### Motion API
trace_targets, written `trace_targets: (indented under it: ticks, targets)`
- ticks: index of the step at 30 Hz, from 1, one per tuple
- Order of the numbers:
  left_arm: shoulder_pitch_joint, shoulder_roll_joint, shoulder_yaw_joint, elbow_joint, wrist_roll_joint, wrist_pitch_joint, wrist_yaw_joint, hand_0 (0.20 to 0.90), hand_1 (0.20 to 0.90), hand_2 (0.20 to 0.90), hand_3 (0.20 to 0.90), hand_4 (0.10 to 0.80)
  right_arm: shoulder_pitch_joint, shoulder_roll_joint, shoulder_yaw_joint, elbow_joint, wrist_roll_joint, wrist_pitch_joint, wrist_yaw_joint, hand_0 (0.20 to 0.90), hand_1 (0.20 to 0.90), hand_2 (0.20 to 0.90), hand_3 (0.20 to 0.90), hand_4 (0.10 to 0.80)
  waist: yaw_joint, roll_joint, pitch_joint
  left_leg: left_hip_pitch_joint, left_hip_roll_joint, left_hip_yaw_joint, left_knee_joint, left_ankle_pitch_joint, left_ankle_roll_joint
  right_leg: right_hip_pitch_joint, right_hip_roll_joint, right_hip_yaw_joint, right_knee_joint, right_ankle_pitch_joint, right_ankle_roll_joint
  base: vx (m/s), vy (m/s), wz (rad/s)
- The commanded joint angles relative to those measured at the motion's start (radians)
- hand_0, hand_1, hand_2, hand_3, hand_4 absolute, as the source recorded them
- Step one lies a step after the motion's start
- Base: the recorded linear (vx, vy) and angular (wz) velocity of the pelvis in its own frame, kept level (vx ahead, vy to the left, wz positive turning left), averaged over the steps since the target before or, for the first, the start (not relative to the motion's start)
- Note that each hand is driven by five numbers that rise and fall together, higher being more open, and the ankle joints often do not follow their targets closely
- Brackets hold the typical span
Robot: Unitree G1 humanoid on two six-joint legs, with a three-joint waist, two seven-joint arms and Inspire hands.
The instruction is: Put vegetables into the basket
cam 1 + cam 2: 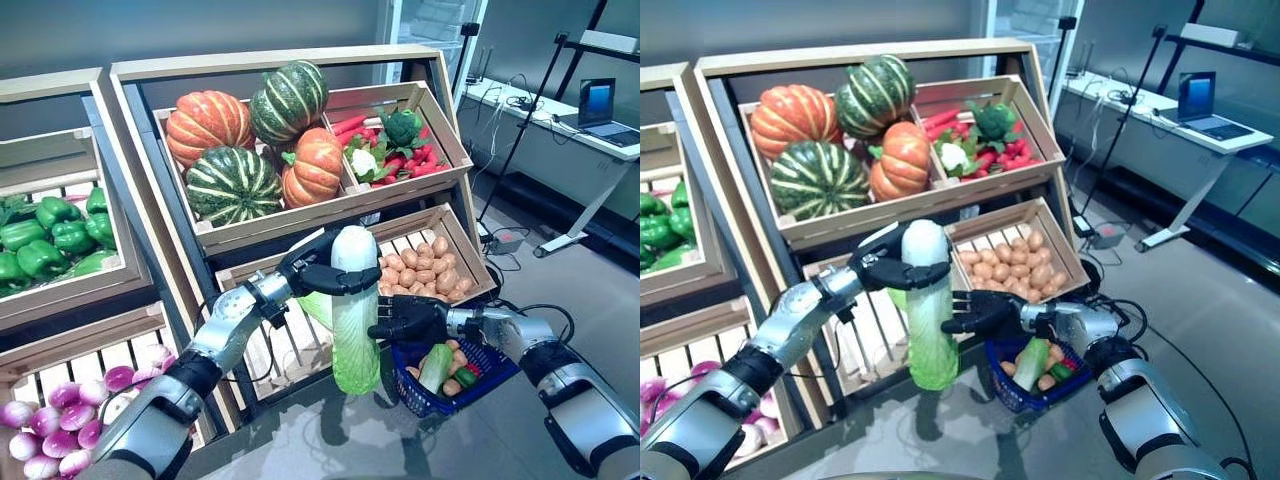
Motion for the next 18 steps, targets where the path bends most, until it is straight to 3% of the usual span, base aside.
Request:
trace_targets:
  ticks: [1, 11, 18]
  targets:
    - [-0.138, -0.125, 0.023, -0.091, -0.136, -0.077, -0.024, 0.300, 0.300, 0.300, 0.300, 0.400, -0.095, 0.109, 0.000, 0.051, 0.098, -0.008, 0.017, 0.900, 0.900, 0.900, 0.900, 0.800, 0.026, -0.020, -0.044, -0.022, -0.017, -0.032, 0.001, -0.041, 0.019, 0.015, -0.006, 0.014, 0.001, -0.014, -0.030, 0.016, 0.004, 0.07]
    - [-0.126, -0.172, 0.017, -0.105, -0.191, -0.053, -0.055, 0.300, 0.300, 0.300, 0.300, 0.400, -0.094, 0.155, 0.025, 0.097, 0.032, 0.040, 0.129, 0.900, 0.900, 0.900, 0.900, 0.800, 0.035, -0.025, -0.054, -0.026, -0.020, -0.044, 0.001, -0.043, 0.021, 0.012, -0.006, 0.015, 0.001, -0.014, -0.031, 0.013, 0.001, 0.04]
    - [-0.126, -0.207, 0.014, -0.130, -0.224, -0.036, -0.072, 0.300, 0.300, 0.300, 0.300, 0.400, -0.088, 0.197, 0.028, 0.175, 0.024, 0.051, 0.115, 0.900, 0.900, 0.900, 0.900, 0.800, 0.042, -0.026, -0.055, -0.026, -0.021, -0.050, 0.001, -0.043, 0.022, 0.012, -0.007, 0.017, 0.001, -0.012, -0.031, 0.000, 0.000, 0.00]
